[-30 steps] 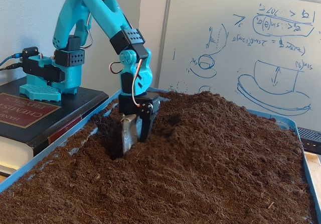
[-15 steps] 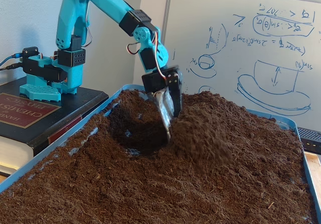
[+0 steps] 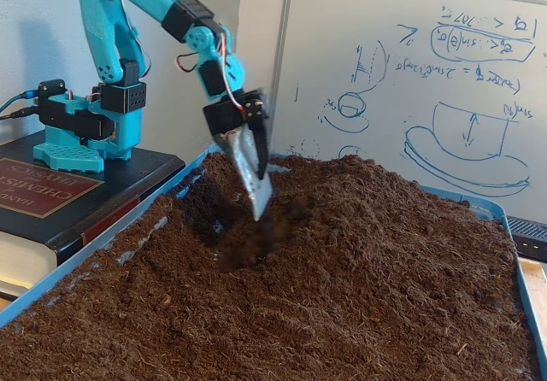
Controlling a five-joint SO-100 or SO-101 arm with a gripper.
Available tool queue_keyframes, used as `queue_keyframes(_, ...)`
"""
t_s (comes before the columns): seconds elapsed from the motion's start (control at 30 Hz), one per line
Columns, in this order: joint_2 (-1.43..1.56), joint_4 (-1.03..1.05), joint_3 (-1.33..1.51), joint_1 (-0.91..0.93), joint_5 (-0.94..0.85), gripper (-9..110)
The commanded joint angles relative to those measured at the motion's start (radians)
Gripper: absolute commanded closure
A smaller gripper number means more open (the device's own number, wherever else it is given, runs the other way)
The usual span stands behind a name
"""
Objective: Build a berm.
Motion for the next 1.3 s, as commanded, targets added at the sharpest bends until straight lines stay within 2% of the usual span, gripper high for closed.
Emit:
queue_keyframes(0.0,0.094,-0.028,0.006,0.083,-0.032,101)
queue_keyframes(0.1,0.086,-0.028,0.023,0.181,-0.146,101)
queue_keyframes(0.37,0.063,-0.026,0.109,0.448,-0.615,101)
queue_keyframes(0.47,-0.012,-0.026,0.115,0.515,-0.726,101)
queue_keyframes(0.9,-0.242,-0.028,0.117,0.765,-0.787,101)
queue_keyframes(1.1,-0.308,-0.028,0.103,0.739,-0.773,101)
queue_keyframes(1.27,-0.239,-0.026,0.202,0.764,-0.785,101)
